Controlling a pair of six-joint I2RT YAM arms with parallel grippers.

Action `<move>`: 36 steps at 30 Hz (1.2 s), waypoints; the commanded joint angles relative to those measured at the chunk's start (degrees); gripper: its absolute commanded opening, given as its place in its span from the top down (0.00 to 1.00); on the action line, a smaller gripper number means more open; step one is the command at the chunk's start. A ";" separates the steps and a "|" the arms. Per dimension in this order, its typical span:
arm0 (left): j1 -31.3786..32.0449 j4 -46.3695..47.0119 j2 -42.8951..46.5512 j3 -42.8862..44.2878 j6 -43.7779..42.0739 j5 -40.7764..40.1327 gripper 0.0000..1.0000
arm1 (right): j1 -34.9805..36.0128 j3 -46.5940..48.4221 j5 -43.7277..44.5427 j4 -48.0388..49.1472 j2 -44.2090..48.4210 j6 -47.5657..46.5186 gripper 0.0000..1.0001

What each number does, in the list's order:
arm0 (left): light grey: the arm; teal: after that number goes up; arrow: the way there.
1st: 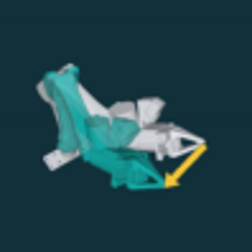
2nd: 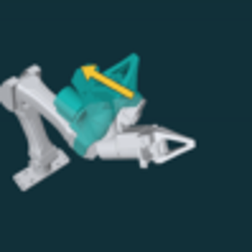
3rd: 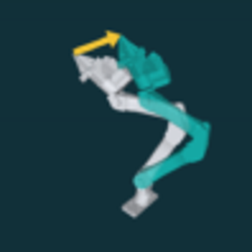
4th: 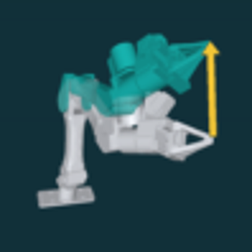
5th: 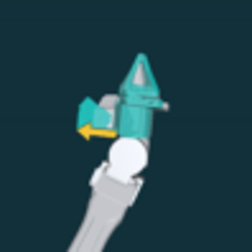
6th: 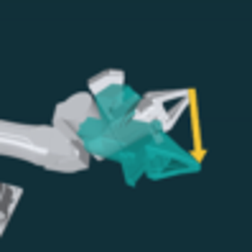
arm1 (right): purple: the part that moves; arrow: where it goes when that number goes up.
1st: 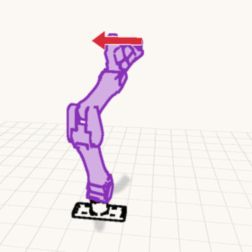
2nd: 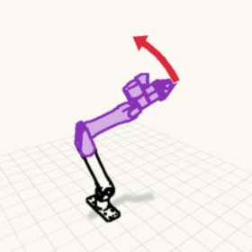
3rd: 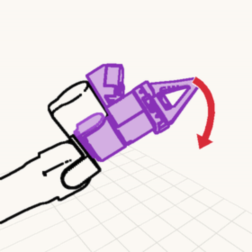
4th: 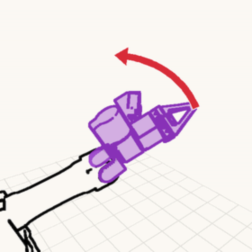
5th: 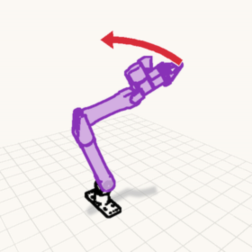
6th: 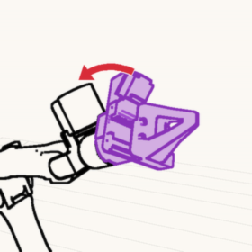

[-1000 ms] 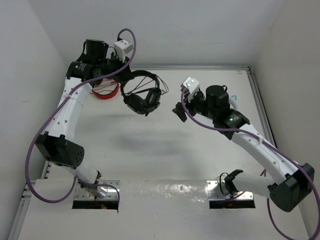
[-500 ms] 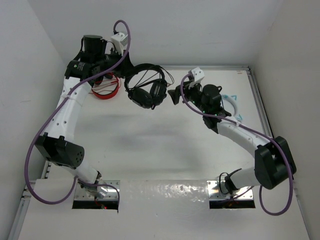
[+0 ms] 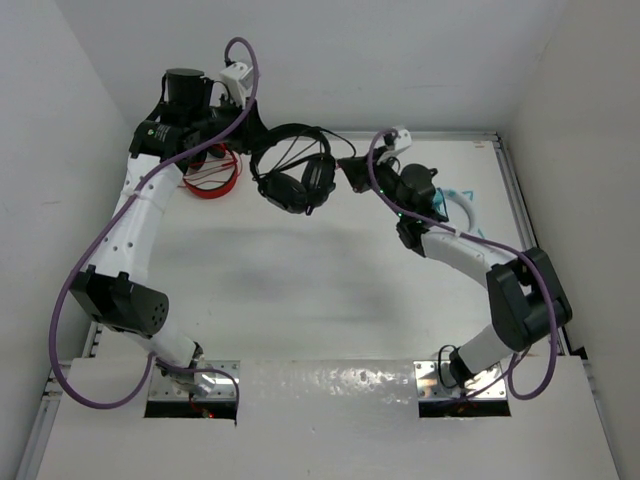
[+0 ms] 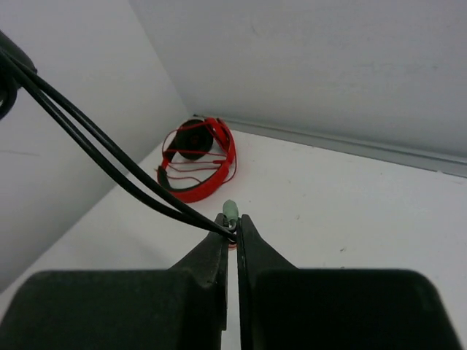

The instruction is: Wrap the headphones

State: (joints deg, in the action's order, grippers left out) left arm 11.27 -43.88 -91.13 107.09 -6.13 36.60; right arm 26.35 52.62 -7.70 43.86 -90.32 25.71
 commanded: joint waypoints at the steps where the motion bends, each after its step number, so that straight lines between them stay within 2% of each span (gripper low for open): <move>1: 0.16 3.97 3.15 1.37 3.57 0.92 1.00 | -3.75 -4.18 -1.16 8.78 4.97 9.84 1.00; 3: -0.54 5.64 2.98 1.54 5.69 3.11 1.00 | -5.08 -7.87 -5.99 10.90 7.00 12.42 1.00; 6: -0.54 8.63 2.10 1.72 10.85 7.95 1.00 | -3.77 -8.06 -10.38 7.14 7.36 13.30 1.00; 13: -0.54 16.44 0.95 -1.79 20.27 10.08 1.00 | 5.02 -4.64 -8.82 9.58 1.13 15.59 1.00; 17: -0.54 16.55 2.01 -5.57 20.99 1.22 1.00 | 8.10 -5.24 -9.78 17.83 -2.66 21.30 1.00; 18: -0.54 15.50 1.84 -5.84 20.38 -5.25 1.00 | 8.54 -5.60 -9.87 18.80 -2.84 22.44 1.00; 19: -0.54 13.31 1.66 -5.84 19.41 -8.27 1.00 | 8.98 -6.82 -9.87 19.77 -2.58 22.54 1.00; 20: -0.54 11.73 1.22 -5.75 18.97 -13.26 1.00 | 9.77 -8.05 -9.79 19.78 -1.79 22.02 1.00; 24: -0.63 11.88 0.87 -7.15 18.00 -21.10 1.00 | 11.18 -11.04 -8.73 18.90 -0.03 20.96 1.00; 27: -0.63 12.50 0.34 -7.42 18.52 -23.41 1.00 | 12.14 -12.19 -8.56 18.20 -0.38 21.31 1.00; 36: -0.11 16.98 0.43 -12.95 18.18 -21.75 1.00 | 13.99 -9.38 -6.89 19.34 -4.95 21.31 1.00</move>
State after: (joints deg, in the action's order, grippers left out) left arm 11.18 -36.97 -91.42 94.61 10.35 16.93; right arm 39.00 41.43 -13.02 60.73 -93.93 46.72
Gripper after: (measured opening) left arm 0.098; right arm 0.009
